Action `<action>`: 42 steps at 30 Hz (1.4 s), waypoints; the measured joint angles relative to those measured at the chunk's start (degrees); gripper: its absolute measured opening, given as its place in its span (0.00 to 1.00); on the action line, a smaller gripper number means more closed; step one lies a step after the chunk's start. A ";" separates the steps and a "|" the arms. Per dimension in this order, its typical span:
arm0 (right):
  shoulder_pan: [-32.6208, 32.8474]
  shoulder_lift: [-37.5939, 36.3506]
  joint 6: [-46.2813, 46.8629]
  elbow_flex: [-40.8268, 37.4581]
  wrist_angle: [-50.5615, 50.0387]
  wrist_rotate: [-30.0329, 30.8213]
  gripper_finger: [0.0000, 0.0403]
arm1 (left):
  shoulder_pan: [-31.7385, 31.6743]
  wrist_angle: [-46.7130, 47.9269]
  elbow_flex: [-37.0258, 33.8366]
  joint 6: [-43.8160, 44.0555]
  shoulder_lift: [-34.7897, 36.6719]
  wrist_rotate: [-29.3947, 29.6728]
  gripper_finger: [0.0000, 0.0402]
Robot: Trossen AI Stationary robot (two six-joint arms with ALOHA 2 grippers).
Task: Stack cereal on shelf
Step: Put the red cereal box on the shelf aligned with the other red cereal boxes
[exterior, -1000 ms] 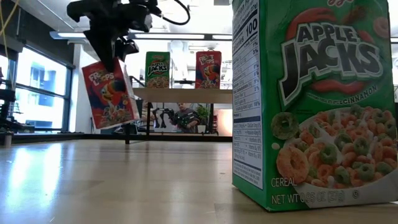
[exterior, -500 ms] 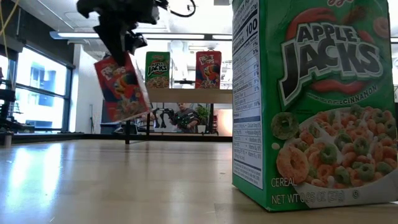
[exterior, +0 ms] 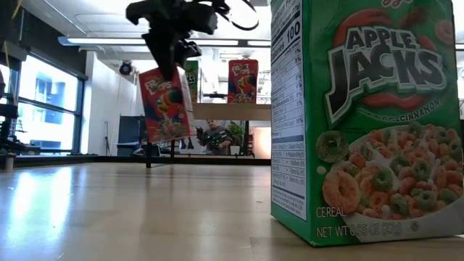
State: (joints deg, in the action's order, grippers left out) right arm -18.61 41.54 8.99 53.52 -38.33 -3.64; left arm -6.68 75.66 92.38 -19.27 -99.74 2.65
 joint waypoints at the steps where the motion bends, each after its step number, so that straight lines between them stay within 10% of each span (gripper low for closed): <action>1: 0.00 0.00 -0.02 0.00 0.00 -0.02 0.55 | 0.00 0.23 0.91 -0.41 -0.84 0.11 0.36; 42: 0.00 0.00 -0.02 0.00 0.02 0.00 0.55 | 1.47 -9.92 3.80 -0.95 -8.76 0.64 0.36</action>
State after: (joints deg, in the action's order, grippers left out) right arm -18.61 41.54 8.97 53.52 -38.30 -3.64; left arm -5.20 65.74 96.18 -20.22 -108.50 3.29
